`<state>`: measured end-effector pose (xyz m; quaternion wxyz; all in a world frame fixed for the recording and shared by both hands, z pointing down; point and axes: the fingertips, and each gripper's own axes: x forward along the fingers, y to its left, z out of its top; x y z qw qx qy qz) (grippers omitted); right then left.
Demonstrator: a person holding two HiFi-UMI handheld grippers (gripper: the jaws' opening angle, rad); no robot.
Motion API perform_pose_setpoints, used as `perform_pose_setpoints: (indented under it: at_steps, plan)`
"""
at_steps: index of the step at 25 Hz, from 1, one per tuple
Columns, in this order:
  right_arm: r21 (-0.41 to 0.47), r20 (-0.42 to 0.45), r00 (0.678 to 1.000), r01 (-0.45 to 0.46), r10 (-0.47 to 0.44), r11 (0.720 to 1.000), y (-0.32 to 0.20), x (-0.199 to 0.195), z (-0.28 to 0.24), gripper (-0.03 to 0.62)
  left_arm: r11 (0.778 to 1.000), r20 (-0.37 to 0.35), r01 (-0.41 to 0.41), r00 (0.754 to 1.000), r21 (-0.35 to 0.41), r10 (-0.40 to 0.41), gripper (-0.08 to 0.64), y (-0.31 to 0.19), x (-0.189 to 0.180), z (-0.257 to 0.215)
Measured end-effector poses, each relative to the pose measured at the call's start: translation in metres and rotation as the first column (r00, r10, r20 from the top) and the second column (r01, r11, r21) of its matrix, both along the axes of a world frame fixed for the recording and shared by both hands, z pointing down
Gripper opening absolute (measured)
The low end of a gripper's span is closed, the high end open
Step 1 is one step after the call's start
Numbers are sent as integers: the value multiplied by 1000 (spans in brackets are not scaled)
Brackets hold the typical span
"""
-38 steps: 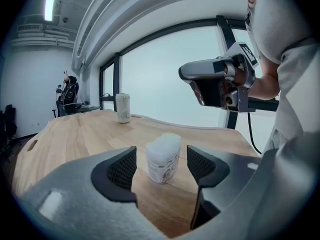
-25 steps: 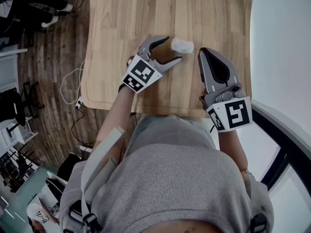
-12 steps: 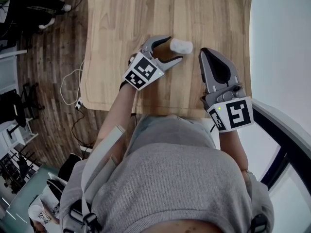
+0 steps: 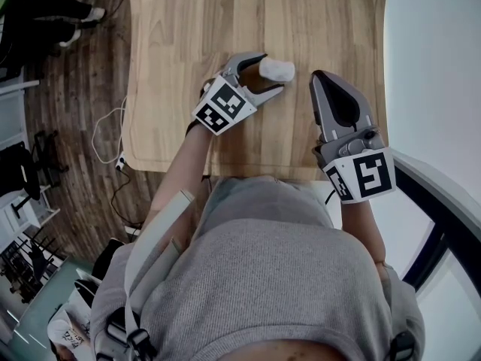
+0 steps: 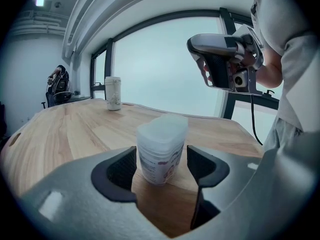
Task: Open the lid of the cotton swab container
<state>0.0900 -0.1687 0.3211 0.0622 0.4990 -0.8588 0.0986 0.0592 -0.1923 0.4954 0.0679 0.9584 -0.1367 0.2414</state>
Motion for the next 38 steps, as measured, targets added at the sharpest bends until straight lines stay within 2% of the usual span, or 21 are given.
perform_pose_setpoints:
  at_steps: [8, 16, 23, 38]
  plan:
    - [16, 12, 1000, -7, 7, 1000, -1, 1, -2, 0, 1000, -5, -11, 1000, 6, 11, 318, -2, 7, 1]
    - [-10, 15, 1000, -19, 19, 1000, -2, 4, 3, 0, 1000, -3, -21, 1000, 11, 21, 317, -4, 11, 1]
    - [-9, 20, 1000, -20, 20, 1000, -3, 3, 4, 0, 997, 35, -57, 998, 43, 56, 291, -1, 13, 8]
    - [-6, 19, 1000, -25, 25, 1000, -2, 1, 4, 0, 996, 39, -67, 997, 56, 64, 284, 2, 14, 8]
